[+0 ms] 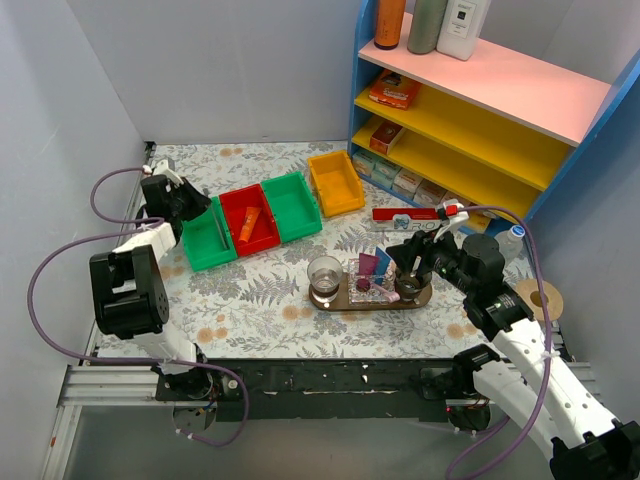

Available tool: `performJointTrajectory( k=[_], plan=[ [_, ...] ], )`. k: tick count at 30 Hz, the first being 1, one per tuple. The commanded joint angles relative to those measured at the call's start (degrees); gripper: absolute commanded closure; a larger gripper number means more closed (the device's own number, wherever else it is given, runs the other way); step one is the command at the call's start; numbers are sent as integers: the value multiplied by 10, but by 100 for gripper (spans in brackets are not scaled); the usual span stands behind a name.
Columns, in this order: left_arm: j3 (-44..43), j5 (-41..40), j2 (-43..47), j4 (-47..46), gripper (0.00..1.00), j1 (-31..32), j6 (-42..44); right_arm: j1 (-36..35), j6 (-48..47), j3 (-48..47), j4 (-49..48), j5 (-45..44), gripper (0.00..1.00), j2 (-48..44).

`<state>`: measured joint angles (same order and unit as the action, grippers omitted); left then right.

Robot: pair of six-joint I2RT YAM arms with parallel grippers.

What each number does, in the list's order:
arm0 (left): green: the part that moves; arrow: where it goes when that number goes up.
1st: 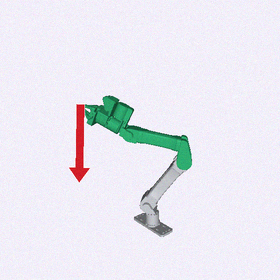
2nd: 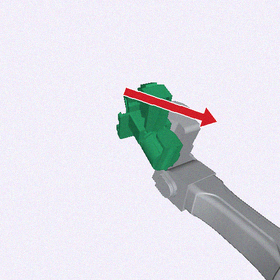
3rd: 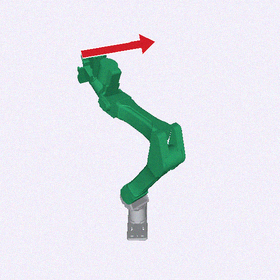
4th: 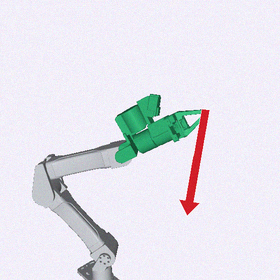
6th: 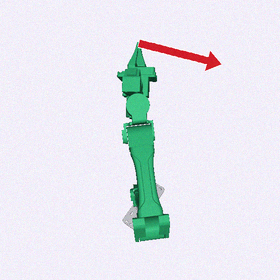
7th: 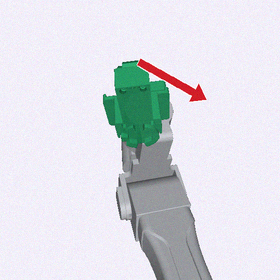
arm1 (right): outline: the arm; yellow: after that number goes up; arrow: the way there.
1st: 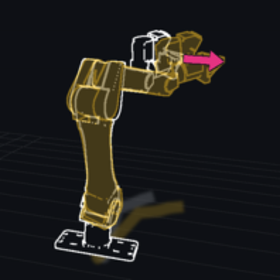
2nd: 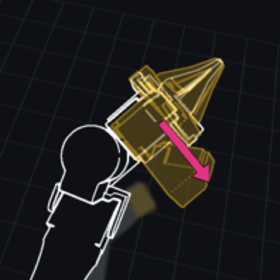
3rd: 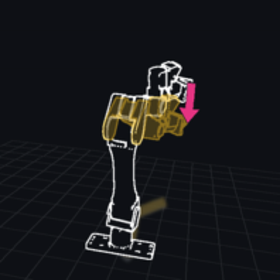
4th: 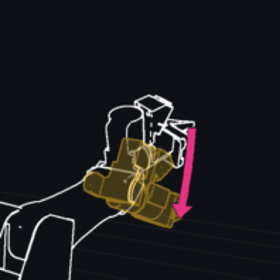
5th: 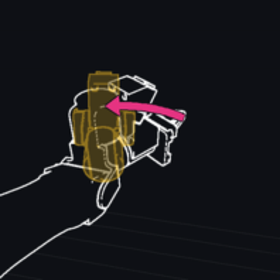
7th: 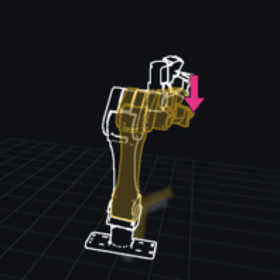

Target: Prepare toiletry sets of a toothbrush and toothpaste on the tray

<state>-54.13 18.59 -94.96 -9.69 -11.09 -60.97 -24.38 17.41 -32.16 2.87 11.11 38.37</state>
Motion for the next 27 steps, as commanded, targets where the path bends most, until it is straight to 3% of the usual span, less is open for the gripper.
performJointTrajectory(
  k=[1,16,27],
  plan=[
    [18,-6,51,-34,100,-2,36,2,0,2,-23,2,37,-10],
    [77,-32,172,-87,100,-2,73,2,-11,-19,-2,-7,36,-15],
    [99,35,244,-110,100,3,50,2,-27,-94,42,5,37,26]
  ],
)
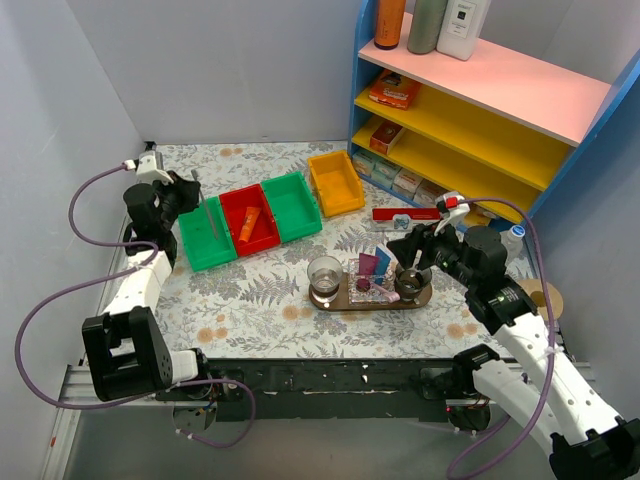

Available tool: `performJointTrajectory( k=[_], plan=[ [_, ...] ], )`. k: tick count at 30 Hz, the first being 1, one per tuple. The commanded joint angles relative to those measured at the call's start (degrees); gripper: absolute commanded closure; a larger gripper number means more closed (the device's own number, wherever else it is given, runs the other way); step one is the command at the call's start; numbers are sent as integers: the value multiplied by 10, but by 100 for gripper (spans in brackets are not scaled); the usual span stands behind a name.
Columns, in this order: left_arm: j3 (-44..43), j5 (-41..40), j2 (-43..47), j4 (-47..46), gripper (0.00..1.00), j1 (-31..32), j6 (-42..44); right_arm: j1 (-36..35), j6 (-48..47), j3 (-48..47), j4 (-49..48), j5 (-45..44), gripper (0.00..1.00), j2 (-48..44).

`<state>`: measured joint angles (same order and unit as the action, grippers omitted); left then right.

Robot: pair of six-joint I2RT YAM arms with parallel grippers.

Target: Prepare toiletry sets of a toothbrush and toothpaste on the tray

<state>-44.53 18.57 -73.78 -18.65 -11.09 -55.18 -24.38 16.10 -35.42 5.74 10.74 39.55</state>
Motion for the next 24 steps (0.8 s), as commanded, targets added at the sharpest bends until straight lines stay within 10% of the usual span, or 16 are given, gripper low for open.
performJointTrajectory(
  k=[1,24],
  plan=[
    [2,48,33,-20,100,10,-10,2,-17,-71,24,8,37,25],
    [1,78,83,-1,100,236,57,-123,-8,-266,70,39,40,227]
  ],
)
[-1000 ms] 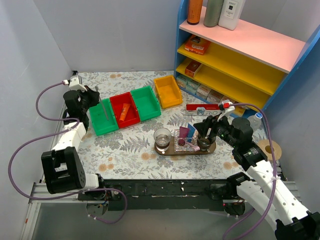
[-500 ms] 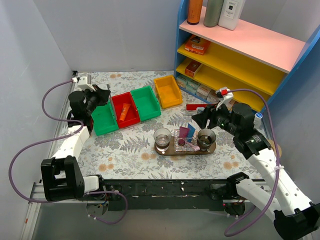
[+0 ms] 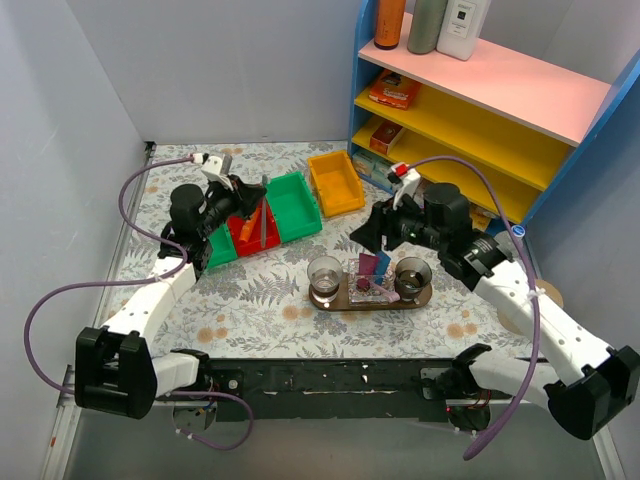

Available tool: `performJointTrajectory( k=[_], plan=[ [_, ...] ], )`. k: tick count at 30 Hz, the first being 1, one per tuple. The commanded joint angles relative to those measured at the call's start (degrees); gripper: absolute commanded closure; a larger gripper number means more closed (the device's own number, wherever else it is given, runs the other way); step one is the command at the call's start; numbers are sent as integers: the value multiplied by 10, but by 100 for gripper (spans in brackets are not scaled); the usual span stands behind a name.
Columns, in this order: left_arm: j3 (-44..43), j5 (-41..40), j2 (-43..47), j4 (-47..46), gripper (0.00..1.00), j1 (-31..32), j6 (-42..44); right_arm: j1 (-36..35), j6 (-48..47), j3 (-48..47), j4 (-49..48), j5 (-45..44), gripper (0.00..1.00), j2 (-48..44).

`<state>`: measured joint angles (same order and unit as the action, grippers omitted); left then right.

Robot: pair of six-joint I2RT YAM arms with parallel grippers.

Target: Prepare toiletry sets of a toothbrush and toothpaste on the tray

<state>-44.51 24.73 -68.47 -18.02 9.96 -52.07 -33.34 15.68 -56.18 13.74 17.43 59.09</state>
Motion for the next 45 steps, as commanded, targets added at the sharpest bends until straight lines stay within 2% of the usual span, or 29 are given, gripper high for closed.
performJointTrajectory(
  k=[1,9,24,37,45],
  plan=[
    [1,19,32,-6,100,40,30,-48,-3,-67,-12,-34,40,51],
    [6,8,44,1,100,126,57,-85,12,-161,-22,-69,41,131],
    [3,4,33,18,100,216,84,-86,39,-196,-67,-65,41,195],
    [7,-7,35,20,100,234,88,-86,44,-182,-75,-59,54,206],
    [7,-12,36,20,100,241,90,-86,47,-183,-78,-52,73,211]
  ],
)
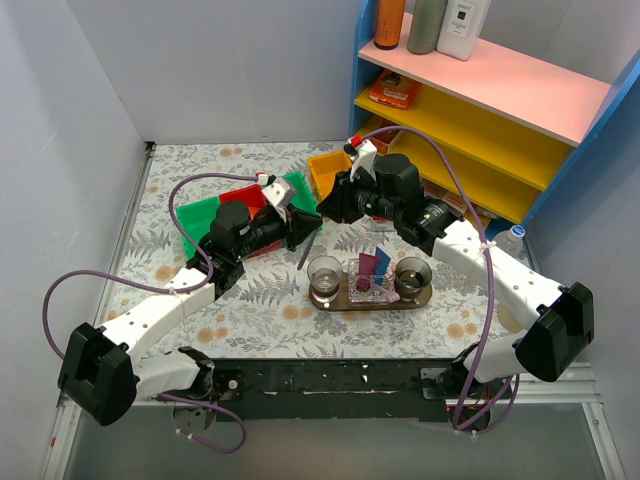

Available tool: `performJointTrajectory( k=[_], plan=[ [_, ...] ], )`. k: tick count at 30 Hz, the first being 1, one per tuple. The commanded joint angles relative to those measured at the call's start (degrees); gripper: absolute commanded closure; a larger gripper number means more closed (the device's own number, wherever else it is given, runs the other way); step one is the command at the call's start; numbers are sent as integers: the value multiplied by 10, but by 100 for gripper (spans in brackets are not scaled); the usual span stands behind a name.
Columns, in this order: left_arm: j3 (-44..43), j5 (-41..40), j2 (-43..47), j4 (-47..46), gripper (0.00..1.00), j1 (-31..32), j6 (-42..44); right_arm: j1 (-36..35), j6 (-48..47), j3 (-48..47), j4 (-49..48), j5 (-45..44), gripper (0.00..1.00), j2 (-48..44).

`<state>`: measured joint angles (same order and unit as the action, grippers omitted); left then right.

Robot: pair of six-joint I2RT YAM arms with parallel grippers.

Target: Prepare toiletry sets of a toothbrush and toothpaste on the tray

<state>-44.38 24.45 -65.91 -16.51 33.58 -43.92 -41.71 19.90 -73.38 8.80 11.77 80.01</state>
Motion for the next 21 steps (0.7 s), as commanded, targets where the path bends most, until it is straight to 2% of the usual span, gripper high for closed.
performJointTrajectory(
  k=[1,21],
  plan=[
    [7,-11,10,5,100,5,9,-2,6,-11,-29,4,74,1],
    [9,-28,17,1,100,9,5,-1,10,6,-29,14,74,7]
  ],
)
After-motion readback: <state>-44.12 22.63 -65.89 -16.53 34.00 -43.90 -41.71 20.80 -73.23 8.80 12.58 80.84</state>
